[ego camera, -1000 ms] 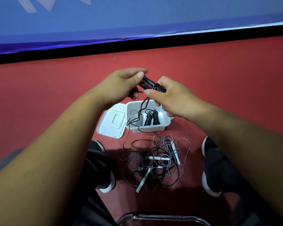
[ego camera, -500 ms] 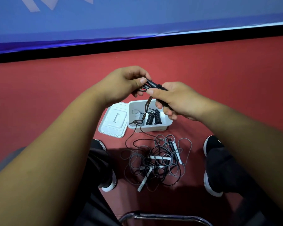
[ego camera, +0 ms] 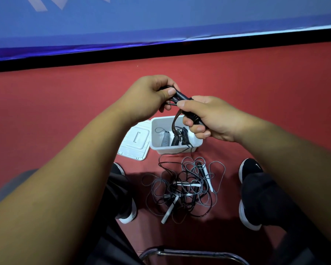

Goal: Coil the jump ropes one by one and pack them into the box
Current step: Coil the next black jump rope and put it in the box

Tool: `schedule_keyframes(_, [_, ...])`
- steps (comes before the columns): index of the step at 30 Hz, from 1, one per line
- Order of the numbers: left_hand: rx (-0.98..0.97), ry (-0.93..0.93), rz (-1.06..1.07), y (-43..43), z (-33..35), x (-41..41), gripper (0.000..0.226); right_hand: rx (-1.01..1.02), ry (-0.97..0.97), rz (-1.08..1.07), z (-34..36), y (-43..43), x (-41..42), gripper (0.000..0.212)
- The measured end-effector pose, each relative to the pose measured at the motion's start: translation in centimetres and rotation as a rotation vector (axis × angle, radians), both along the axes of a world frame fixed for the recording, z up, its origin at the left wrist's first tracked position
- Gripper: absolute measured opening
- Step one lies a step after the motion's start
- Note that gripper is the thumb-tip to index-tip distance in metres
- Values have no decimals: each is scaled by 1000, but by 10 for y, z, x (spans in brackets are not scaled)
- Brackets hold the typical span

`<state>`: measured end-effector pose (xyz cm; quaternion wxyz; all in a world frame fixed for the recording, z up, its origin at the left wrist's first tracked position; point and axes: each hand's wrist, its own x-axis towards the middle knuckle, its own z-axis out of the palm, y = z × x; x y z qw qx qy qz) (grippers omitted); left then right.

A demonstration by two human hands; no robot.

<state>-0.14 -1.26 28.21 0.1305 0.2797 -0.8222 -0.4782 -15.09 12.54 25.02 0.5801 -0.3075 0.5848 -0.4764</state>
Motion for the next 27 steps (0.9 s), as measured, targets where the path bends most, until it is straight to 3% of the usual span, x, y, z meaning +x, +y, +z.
schedule_keyframes(3, [5,6,37,0,-2,-2,17,2,39,-39,3,-3,2,18])
schedule_keyframes(8, [31,56,65,2,-8,-6,17,92,-110,2,12,-2,-9,18])
schedule_keyframes(16, [99,118,47,-2,-15,-8,17,100,-105,29,18,-3,-14,11])
schedule_keyframes(19, [308,159,90,-5,-19,-9,27,72,-109,-45,19,-4,-16,13])
schedule_keyframes(21, [542,117,77,-8,-23,-12,51,48,-102,-95,23,-4,-19,14])
schedule_keyframes(23, [652,32,-38,-5,-28,-13,68,28,-84,-136,28,-4,-24,15])
schedule_keyframes(27, [558,19,-209,8,-39,-11,45,21,-34,-165,32,-3,-32,17])
